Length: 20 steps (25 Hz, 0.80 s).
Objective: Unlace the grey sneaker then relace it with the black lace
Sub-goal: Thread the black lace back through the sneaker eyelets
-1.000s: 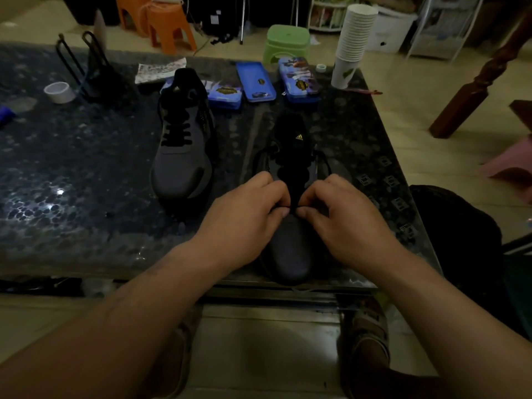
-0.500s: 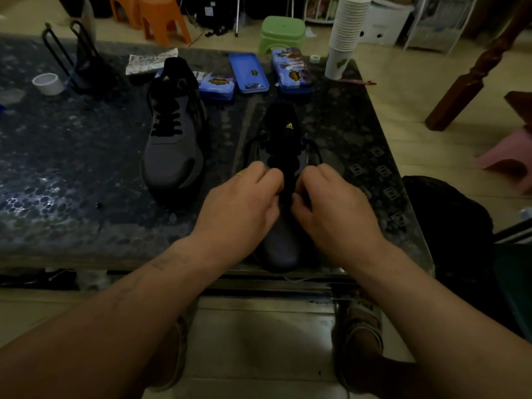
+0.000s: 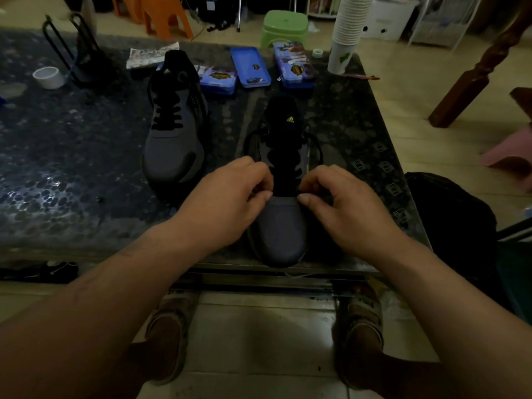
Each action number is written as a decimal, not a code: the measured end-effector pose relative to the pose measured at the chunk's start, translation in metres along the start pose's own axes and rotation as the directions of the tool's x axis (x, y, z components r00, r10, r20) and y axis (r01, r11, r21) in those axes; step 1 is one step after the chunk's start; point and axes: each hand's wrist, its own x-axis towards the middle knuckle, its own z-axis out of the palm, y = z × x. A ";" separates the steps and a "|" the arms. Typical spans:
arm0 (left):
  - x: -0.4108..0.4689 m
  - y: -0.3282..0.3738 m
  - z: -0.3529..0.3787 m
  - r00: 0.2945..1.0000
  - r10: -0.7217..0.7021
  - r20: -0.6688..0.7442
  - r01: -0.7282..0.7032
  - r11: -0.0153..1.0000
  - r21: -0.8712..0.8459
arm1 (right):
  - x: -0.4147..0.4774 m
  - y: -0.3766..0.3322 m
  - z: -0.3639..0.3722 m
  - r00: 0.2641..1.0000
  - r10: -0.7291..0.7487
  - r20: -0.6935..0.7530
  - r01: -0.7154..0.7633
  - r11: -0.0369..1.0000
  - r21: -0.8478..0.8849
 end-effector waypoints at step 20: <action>0.012 -0.005 -0.007 0.979 -0.108 0.172 0.138 0.975 -0.174 | 0.013 -0.005 0.000 0.991 0.101 0.092 -0.112 0.987 0.116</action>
